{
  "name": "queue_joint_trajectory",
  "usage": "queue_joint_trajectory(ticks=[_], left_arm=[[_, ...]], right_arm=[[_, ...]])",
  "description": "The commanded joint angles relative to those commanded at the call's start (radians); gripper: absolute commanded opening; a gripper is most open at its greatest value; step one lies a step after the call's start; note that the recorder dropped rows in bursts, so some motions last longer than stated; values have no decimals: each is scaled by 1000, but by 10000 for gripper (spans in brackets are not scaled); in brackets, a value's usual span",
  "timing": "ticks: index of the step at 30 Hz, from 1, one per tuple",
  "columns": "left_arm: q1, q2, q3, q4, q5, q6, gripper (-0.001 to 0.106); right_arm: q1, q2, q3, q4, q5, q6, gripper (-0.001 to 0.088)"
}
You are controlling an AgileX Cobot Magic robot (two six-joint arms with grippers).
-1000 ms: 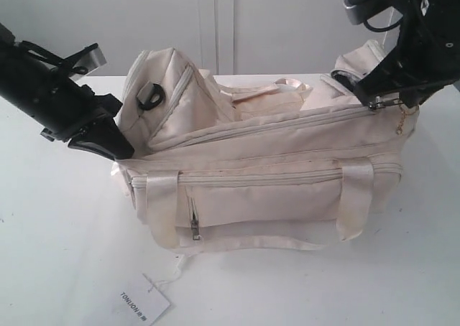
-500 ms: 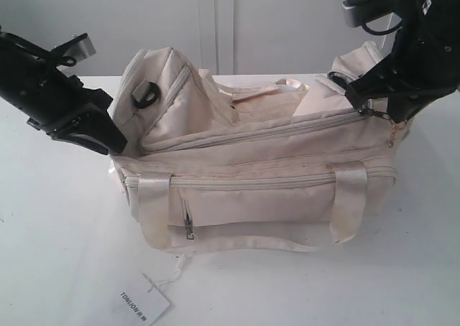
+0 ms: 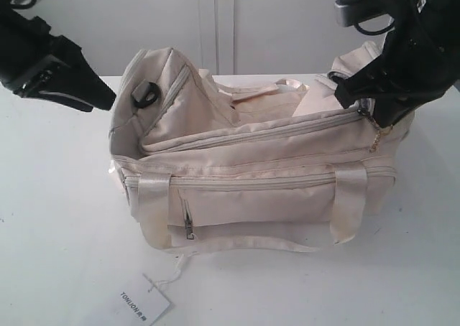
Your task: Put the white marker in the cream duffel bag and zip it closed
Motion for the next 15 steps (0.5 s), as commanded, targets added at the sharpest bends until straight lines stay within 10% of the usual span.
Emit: queue_joint_trajectory(ticks=[9, 15], left_arm=[[0, -147, 77, -15, -8, 0, -2], [0, -222, 151, -26, -58, 24, 0]], right_arm=[[-102, 0, 0, 216, -21, -55, 0], [-129, 0, 0, 231, -21, -67, 0]])
